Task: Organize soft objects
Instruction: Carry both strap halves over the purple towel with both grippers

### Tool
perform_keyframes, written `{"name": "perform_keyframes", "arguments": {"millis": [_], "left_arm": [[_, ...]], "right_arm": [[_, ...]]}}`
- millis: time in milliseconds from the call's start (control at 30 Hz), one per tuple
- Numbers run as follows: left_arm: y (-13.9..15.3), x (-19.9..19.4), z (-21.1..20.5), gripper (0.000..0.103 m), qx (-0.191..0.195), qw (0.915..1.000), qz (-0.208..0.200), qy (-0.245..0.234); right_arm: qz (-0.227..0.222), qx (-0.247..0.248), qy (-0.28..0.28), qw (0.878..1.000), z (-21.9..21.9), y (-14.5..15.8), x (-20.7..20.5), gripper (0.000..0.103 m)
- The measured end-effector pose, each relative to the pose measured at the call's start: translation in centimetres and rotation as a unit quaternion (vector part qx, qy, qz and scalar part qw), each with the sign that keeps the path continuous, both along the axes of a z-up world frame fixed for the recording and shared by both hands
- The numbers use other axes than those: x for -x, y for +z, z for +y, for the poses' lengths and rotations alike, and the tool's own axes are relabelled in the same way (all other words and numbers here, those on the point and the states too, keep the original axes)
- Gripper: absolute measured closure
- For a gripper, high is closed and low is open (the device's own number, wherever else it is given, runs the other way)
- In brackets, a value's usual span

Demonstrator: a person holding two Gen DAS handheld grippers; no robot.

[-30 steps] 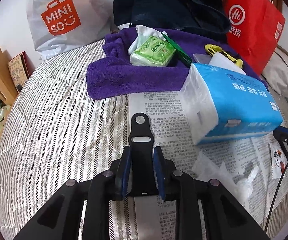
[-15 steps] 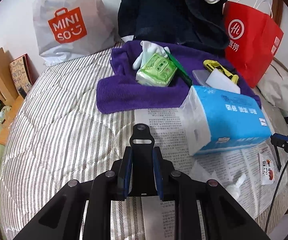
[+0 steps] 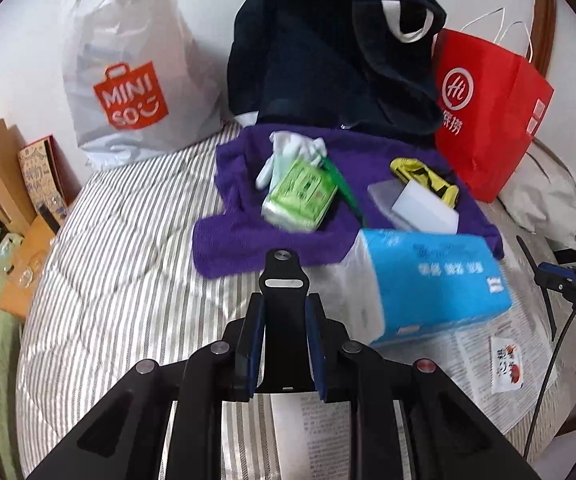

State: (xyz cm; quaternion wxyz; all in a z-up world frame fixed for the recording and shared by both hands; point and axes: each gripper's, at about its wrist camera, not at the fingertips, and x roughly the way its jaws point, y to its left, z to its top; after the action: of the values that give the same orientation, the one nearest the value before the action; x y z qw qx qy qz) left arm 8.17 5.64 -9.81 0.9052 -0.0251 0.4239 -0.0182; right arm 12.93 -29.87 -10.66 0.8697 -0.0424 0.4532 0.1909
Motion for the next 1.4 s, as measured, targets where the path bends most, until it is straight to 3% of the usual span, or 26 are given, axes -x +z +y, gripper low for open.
{"name": "perform_keyframes", "arguments": {"millis": [267,667,1400], "left_arm": [[2.1,-2.3,-0.4,0.083,-0.005,0.9999,-0.013,-0.009],[2.8,-7.0,-0.9,0.083,0.004,0.9996,-0.012,-0.027],[1.5,-15.0,-1.8,0.083,0.017,0.9989,0.002,-0.045]], "right_arm": [[-0.016,-0.01,0.008,1.0,1.0,2.2,-1.8,0.083],[-0.02,-0.03,0.003,0.999,2.7,3.8,-6.5,0.083],[0.015,-0.017,-0.033,0.999,3.8,-0.3,-15.7,0.083]]}}
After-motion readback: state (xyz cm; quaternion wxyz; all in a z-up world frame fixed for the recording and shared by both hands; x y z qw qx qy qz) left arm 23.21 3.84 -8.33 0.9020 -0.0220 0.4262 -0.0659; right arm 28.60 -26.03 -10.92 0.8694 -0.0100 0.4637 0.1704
